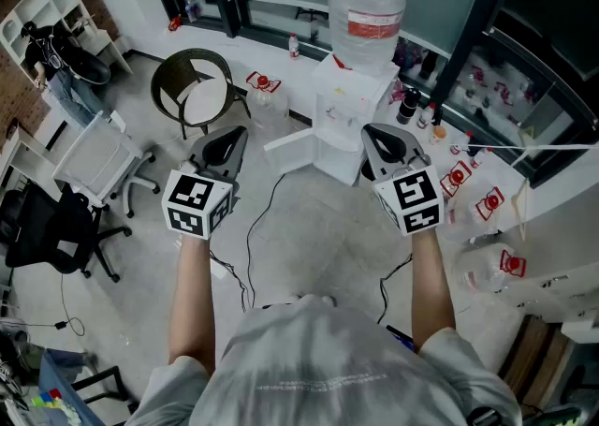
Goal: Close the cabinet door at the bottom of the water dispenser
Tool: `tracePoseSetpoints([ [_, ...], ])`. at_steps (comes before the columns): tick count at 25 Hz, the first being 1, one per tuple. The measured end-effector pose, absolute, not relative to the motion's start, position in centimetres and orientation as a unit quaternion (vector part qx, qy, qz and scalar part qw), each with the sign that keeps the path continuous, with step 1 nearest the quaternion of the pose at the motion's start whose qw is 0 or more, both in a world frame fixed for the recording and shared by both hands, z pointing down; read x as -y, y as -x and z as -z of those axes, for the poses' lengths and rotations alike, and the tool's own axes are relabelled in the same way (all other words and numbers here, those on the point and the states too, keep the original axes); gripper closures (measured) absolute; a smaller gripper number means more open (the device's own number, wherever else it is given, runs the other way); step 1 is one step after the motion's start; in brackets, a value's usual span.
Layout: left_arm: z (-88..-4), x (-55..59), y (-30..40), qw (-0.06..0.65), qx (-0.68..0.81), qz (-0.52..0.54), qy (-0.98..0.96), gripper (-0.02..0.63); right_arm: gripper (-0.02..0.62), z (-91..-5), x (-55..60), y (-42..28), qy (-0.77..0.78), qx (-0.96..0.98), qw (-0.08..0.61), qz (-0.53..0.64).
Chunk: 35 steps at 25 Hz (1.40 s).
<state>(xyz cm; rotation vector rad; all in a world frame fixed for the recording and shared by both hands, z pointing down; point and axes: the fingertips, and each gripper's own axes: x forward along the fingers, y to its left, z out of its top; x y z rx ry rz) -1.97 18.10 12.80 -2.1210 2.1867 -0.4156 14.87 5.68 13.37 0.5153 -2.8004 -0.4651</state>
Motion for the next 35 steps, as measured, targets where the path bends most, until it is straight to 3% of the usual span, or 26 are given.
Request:
tracePoseSetpoints([
  [7,-14.5,-17.4,1.8,0.028,-0.713,0.148,0.685,0.586,0.568,-14.3,-3.9,-15.1,-0.182,0.966,0.101,0.151],
  [16,-16.3,-14.1,6.3,0.022,-0.71,0.144,0.689,0.586,0.569,-15.8,-2.2,-10.1,-0.144,0.973,0.095,0.152],
  [27,-17.5,-4.3,22.4,0.032,-0.67,0.139,0.729,0.588,0.568,-17.3,4.8,5.0,-0.176,0.97,0.109,0.128],
  [31,-18.6,-0.6,27.5,0.015,-0.631,0.13,0.765,0.588,0.568,-17.7,6.6,10.9,-0.175,0.974,0.1,0.101],
  [35,-22.4,2.7,31.4,-0.011,-0.571,0.156,0.806,0.588,0.568,-20.1,9.2,16.4,-0.191,0.968,0.134,0.088],
])
